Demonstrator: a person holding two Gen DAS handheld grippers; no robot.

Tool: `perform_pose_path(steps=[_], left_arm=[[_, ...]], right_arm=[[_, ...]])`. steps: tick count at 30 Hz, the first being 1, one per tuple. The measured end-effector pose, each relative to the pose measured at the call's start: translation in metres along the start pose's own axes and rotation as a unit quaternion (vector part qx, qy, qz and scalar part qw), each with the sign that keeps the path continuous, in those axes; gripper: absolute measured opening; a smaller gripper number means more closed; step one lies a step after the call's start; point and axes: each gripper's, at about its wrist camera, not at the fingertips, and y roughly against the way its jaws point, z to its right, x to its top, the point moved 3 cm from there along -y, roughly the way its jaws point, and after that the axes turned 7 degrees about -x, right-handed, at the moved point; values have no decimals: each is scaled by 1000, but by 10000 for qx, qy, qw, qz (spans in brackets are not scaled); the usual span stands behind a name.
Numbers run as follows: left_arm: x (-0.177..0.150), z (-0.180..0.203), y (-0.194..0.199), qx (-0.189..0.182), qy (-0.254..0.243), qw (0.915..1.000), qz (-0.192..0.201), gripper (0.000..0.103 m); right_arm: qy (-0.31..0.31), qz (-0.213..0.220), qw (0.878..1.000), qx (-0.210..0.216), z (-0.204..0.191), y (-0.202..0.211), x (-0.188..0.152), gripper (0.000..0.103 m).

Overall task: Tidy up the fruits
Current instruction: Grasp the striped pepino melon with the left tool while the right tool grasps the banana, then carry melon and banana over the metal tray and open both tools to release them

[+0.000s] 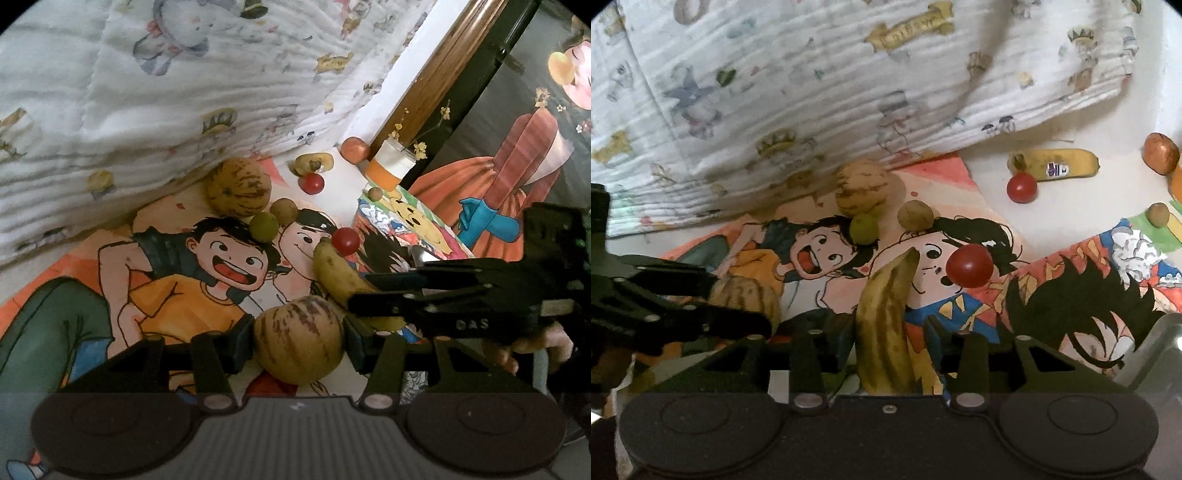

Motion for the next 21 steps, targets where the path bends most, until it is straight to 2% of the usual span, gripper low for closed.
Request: perform_pose_path(steps=[3,6,9,12,16,21], left_arm=[[-2,0,2,-2,-17,10000,10,56],[-3,1,3,33,-10,10000,13,56],[-5,3,4,124,82,9999,63,56],[-5,5,3,233,221,9994,114,56],[-5,11,-1,268,406,9988,105,56],[1,35,-7,239,251,9992,189,56]], right_arm=[[73,86,9998,-190,-7,-2,1,43],[66,124,9996,-258,-10,-2,-2,32],[15,200,9990,-393,-13,1,-6,31],[-343,246,9985,-344,-8,8,-11,31],[-790,497,9952,-303,8,34,-17,31],[-1269,870,9875,-350,38,82,-28,31]])
